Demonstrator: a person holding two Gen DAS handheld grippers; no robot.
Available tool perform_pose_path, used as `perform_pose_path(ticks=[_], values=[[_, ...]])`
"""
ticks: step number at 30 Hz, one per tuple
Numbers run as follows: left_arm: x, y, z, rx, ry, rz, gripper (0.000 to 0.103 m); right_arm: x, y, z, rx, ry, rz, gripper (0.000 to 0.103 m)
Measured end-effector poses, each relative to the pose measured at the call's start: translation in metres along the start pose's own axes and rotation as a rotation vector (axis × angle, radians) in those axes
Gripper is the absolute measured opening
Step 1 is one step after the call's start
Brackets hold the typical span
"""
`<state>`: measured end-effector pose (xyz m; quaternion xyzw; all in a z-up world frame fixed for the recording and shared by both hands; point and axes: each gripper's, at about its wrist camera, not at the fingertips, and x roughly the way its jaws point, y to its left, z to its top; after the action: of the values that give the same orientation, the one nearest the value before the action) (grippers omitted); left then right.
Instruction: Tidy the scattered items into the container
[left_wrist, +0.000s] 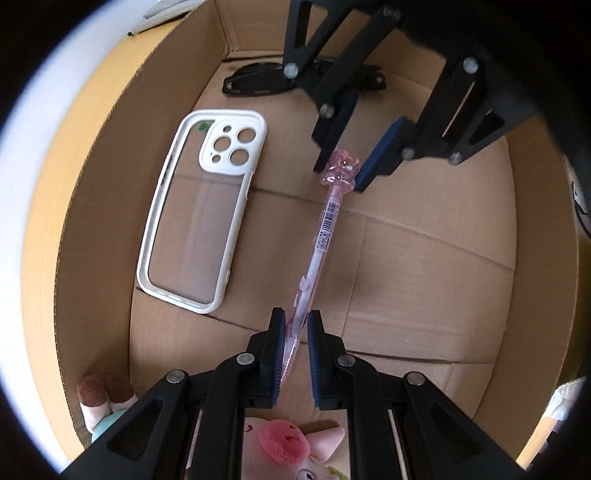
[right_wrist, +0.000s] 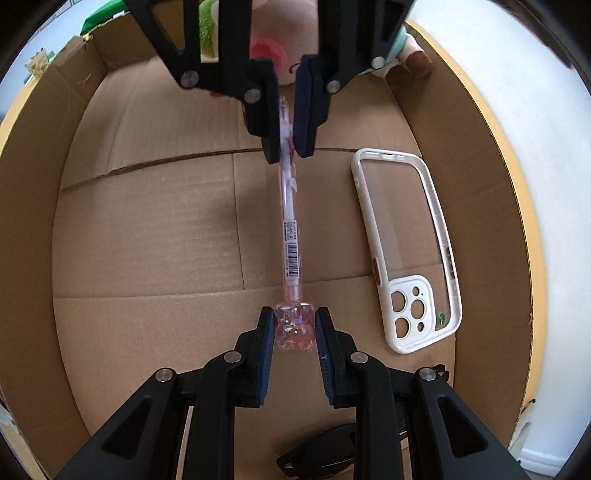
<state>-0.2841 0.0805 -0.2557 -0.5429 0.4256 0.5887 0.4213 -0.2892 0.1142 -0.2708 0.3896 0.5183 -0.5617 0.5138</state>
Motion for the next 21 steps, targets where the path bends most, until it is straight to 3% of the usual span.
perform_pose_path(ticks=[3, 5, 6, 8, 14, 15, 17, 21], values=[[-0.002, 0.004, -0.004, -0.029, -0.004, -0.009, 0.012, -0.002, 0.002, -0.001, 0.002, -0.001, -0.035, 0.037], [-0.014, 0.005, -0.007, -0.046, -0.042, -0.016, 0.013, -0.006, 0.002, -0.002, 0.015, 0.001, -0.038, 0.079], [-0.019, 0.005, -0.009, -0.050, -0.050, -0.010, 0.015, -0.010, 0.003, -0.003, 0.018, -0.005, -0.038, 0.083], [-0.033, 0.004, -0.014, -0.061, -0.066, 0.009, 0.024, -0.022, 0.007, -0.004, 0.028, -0.019, -0.055, 0.084], [-0.109, -0.003, -0.052, -0.218, -0.201, 0.090, 0.028, -0.096, 0.020, -0.011, 0.207, -0.114, -0.099, 0.085], [-0.128, -0.007, -0.061, -0.267, -0.233, 0.103, 0.031, -0.113, 0.023, -0.014, 0.275, -0.133, -0.101, 0.086], [-0.158, -0.016, -0.075, -0.366, -0.302, 0.125, 0.051, -0.148, 0.029, -0.020, 0.443, -0.181, -0.098, 0.092], [-0.205, -0.048, -0.100, -0.581, -0.413, 0.184, 0.065, -0.195, 0.049, -0.026, 0.810, -0.247, -0.096, 0.099]])
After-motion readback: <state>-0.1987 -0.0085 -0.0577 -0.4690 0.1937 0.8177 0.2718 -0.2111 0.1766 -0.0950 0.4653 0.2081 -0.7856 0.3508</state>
